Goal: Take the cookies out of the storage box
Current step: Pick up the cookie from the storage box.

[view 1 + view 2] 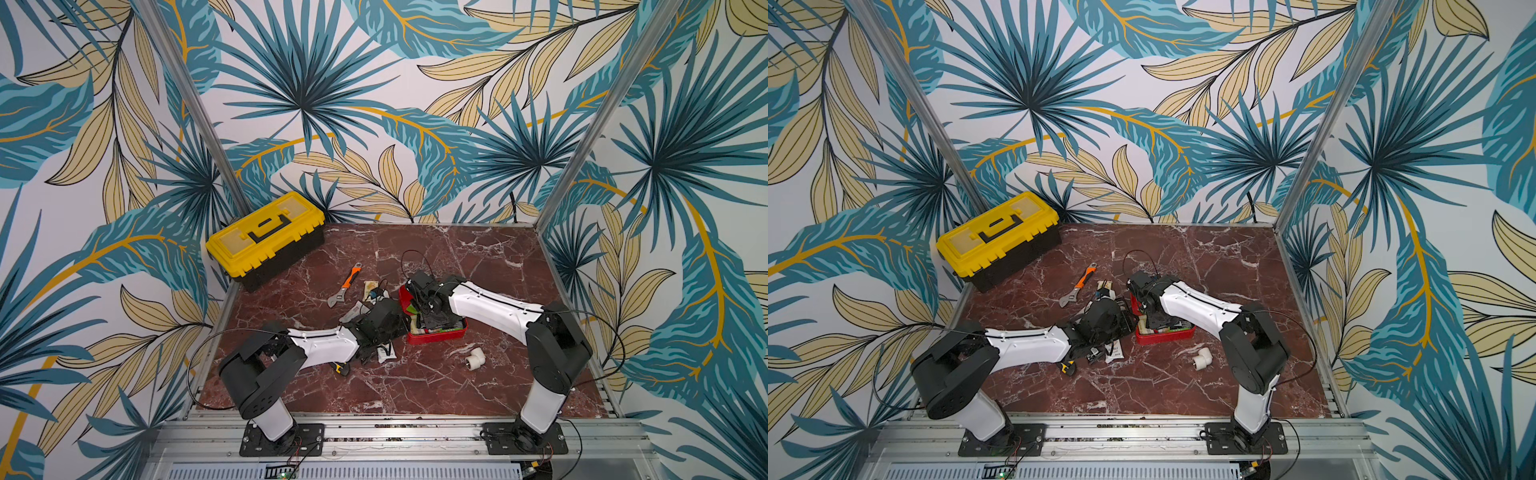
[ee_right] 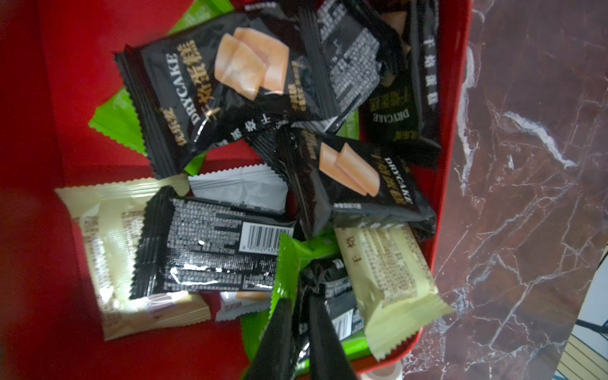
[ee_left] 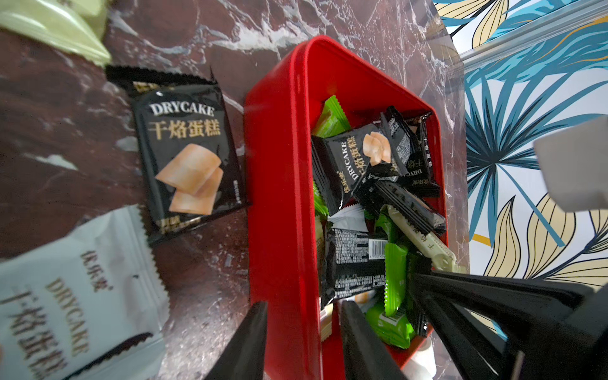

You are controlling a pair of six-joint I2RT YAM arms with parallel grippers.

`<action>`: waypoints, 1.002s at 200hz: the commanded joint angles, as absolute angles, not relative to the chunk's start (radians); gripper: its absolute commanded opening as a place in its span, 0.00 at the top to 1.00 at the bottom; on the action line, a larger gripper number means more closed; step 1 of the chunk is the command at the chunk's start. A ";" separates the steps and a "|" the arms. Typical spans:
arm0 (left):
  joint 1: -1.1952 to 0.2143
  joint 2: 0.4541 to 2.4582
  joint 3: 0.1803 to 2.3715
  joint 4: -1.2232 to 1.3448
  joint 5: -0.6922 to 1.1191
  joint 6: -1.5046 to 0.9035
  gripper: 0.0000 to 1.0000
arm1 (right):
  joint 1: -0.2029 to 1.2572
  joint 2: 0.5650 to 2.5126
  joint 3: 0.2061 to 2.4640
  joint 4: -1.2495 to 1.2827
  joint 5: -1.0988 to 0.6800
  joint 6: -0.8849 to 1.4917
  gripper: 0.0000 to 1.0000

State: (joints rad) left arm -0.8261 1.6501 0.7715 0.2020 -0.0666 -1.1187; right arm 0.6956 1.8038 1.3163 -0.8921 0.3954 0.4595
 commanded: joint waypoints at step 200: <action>-0.827 1.677 0.844 0.187 -0.066 -1.094 0.59 | 0.672 1.353 1.283 -0.907 0.436 0.505 1.00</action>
